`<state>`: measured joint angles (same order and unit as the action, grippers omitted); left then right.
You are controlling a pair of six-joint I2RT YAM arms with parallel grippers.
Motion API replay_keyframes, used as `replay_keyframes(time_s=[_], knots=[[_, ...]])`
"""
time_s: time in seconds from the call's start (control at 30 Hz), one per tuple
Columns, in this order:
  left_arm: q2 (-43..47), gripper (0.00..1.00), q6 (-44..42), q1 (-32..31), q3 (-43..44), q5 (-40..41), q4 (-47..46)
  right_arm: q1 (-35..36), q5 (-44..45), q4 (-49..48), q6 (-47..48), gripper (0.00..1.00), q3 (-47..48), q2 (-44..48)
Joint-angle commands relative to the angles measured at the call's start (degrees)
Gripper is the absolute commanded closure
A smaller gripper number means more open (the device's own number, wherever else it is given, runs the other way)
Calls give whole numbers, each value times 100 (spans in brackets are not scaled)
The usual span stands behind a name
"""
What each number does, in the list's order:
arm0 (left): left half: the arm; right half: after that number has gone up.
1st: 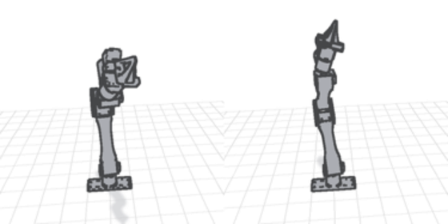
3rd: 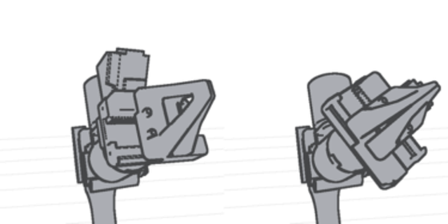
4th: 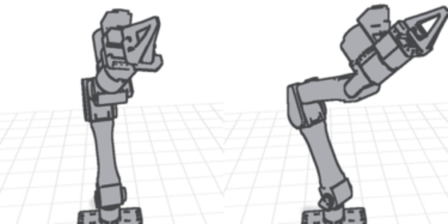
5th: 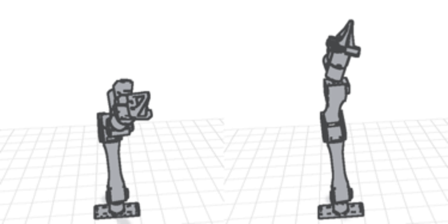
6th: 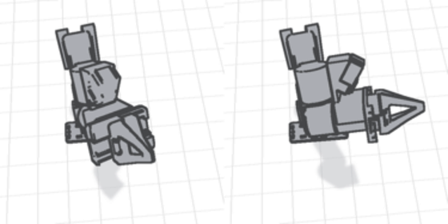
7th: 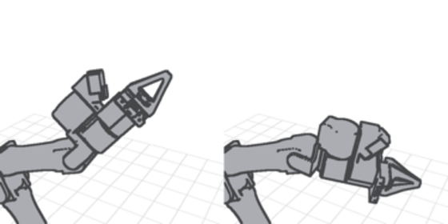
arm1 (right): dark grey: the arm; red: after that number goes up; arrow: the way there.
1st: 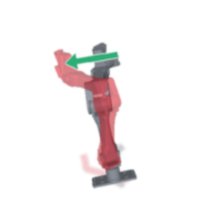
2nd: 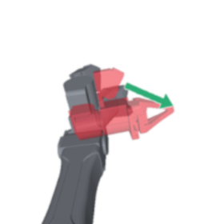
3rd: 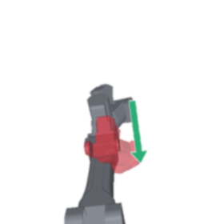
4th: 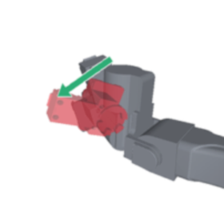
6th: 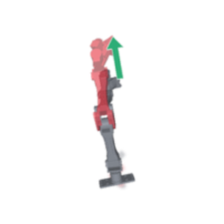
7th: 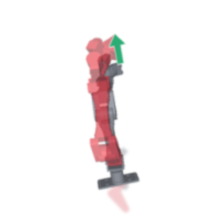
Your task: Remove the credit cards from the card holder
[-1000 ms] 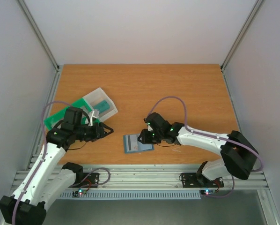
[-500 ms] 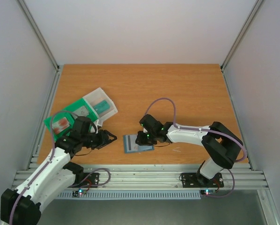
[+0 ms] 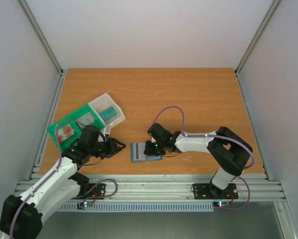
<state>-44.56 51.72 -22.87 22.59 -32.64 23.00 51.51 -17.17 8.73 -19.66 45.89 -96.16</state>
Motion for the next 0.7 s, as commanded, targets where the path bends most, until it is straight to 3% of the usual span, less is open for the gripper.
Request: replay_keyframes(time_s=[0.0, 0.43, 0.67], knots=[[-170, 66, 329, -196, -62, 291, -641, 53, -30, -421, -171, 93, -281, -44], [-1527, 61, 697, -914, -143, 485, -2136, 53, -500, -1640, -592, 99, -779, -146], [-1890, 54, 582, -921, -157, 713, -2239, 53, -563, -1855, -673, 99, -875, -192]])
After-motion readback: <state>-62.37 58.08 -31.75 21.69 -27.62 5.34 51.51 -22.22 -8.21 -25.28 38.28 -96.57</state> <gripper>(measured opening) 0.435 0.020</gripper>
